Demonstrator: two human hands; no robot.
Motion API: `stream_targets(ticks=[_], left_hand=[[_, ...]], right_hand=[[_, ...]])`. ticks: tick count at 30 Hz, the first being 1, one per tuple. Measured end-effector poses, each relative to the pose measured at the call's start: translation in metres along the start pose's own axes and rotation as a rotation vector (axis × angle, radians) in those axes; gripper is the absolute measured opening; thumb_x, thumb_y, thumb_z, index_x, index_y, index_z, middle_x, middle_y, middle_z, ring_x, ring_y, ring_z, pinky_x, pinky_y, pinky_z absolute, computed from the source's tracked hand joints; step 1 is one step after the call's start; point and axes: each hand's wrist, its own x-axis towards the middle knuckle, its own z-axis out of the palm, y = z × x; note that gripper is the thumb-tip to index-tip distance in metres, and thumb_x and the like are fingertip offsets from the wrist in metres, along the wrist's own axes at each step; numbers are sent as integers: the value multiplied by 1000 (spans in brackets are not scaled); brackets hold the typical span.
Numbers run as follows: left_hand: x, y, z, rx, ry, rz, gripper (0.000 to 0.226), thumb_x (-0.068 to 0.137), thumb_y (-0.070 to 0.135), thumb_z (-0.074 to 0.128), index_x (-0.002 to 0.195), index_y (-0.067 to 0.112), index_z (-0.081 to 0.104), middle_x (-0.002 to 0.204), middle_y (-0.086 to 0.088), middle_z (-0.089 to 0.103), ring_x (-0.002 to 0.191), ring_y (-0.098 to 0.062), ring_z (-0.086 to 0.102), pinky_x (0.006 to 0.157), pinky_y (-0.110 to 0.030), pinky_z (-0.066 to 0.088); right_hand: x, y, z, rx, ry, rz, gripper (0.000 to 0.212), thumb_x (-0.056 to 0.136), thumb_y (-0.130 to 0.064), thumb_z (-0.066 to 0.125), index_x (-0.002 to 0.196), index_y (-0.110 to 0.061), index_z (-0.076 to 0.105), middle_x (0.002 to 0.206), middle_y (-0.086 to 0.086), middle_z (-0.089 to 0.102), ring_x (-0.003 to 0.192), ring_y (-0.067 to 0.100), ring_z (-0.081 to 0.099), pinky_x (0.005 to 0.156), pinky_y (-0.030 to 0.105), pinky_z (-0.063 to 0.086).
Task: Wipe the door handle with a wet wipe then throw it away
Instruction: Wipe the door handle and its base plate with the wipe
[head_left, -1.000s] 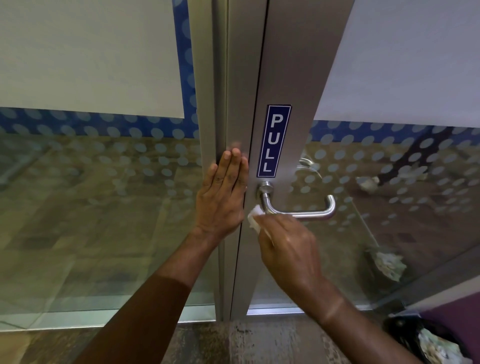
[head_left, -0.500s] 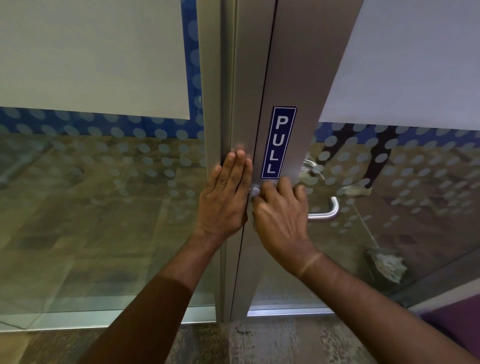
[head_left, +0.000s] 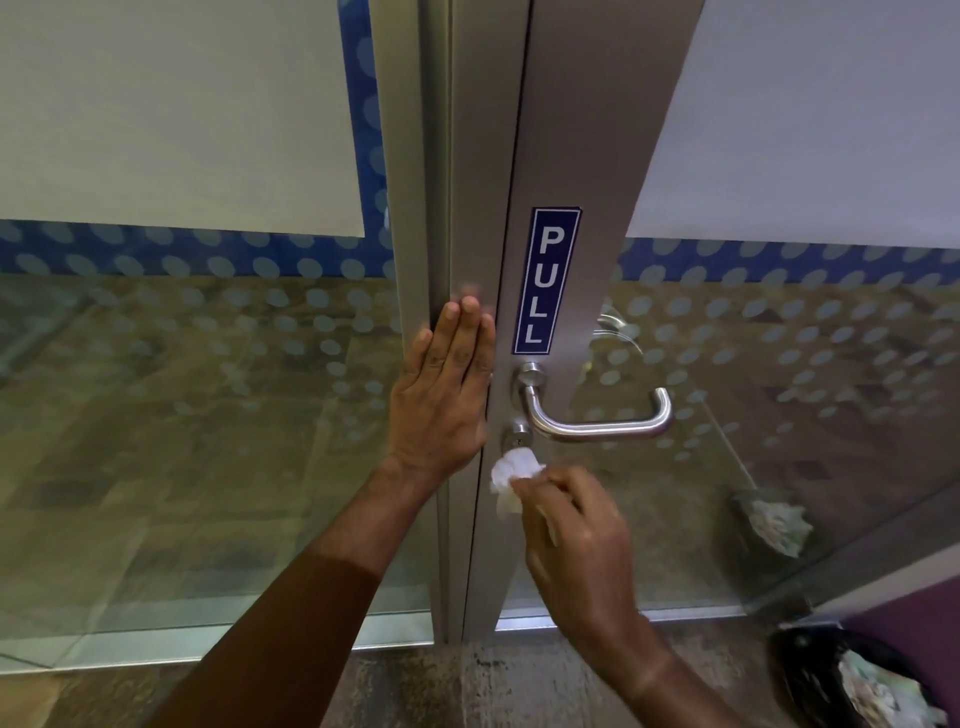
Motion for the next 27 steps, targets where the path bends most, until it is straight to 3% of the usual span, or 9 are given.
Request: stream_targets(ticks=[4, 9, 12, 14, 16, 19, 21, 24, 27], left_hand=[[0, 1, 0, 3, 14, 7, 88, 88, 11, 45, 152, 8, -14, 160, -6, -27, 150, -19, -18, 123, -36, -9], [0, 1, 0, -11, 16, 2, 84, 90, 13, 42, 153, 9, -13, 161, -5, -26, 150, -19, -17, 123, -36, -9], [-1, 1, 3, -19, 29, -2, 79, 92, 16, 39, 153, 9, -11, 161, -5, -24, 150, -19, -16, 123, -36, -9], [-1, 0, 4, -20, 36, 0, 74, 95, 17, 36, 153, 9, -10, 161, -6, -23, 151, -19, -15, 123, -36, -8], [-2, -1, 6, -18, 43, 6, 65, 100, 19, 27, 153, 8, -8, 162, -7, -21, 151, -20, -13, 123, -36, -8], [-2, -1, 7, -22, 39, 1, 59, 103, 24, 19, 154, 8, -7, 162, -7, -20, 151, -20, -13, 123, -36, -8], [-3, -2, 7, -17, 36, 6, 60, 103, 24, 20, 154, 8, -8, 162, -7, -21, 151, -20, -13, 123, -36, -8], [-3, -1, 6, -11, 36, 4, 63, 102, 24, 22, 153, 8, -10, 161, -7, -23, 151, -20, -15, 123, -36, -8], [-2, 1, 5, -17, 41, -5, 62, 102, 25, 20, 153, 8, -11, 161, -7, -23, 150, -20, -15, 123, -36, -8]], right_hand=[[-2, 3, 13, 365, 175, 576, 19, 91, -8, 64, 92, -27, 63, 88, -10, 69, 79, 10, 68, 67, 39, 58], [18, 4, 41, 715, 389, 869, 12, 86, -6, 70, 83, -18, 67, 69, -9, 67, 64, 3, 60, 61, 27, 50], [30, 1, 52, 854, 511, 905, 15, 86, -2, 70, 86, -16, 75, 75, 13, 66, 68, 3, 59, 65, 21, 50], [36, -1, 58, 872, 554, 879, 26, 84, 4, 70, 102, -13, 77, 93, 17, 69, 79, 3, 67, 70, 15, 52], [42, -3, 63, 928, 582, 862, 33, 81, 10, 70, 104, -14, 76, 105, 17, 70, 92, 12, 71, 75, 17, 54], [50, -6, 68, 1003, 593, 843, 47, 78, 18, 66, 98, -23, 76, 106, 18, 73, 101, 23, 71, 81, 25, 55], [54, -8, 70, 992, 580, 799, 49, 78, 21, 64, 100, -22, 75, 106, 17, 73, 104, 27, 69, 89, 39, 54], [56, -8, 71, 937, 558, 762, 36, 78, 19, 67, 101, -9, 74, 101, 16, 70, 102, 28, 66, 94, 55, 51], [56, -6, 70, 876, 546, 754, 25, 77, 14, 73, 97, -1, 74, 96, 17, 71, 94, 28, 68, 89, 60, 52]])
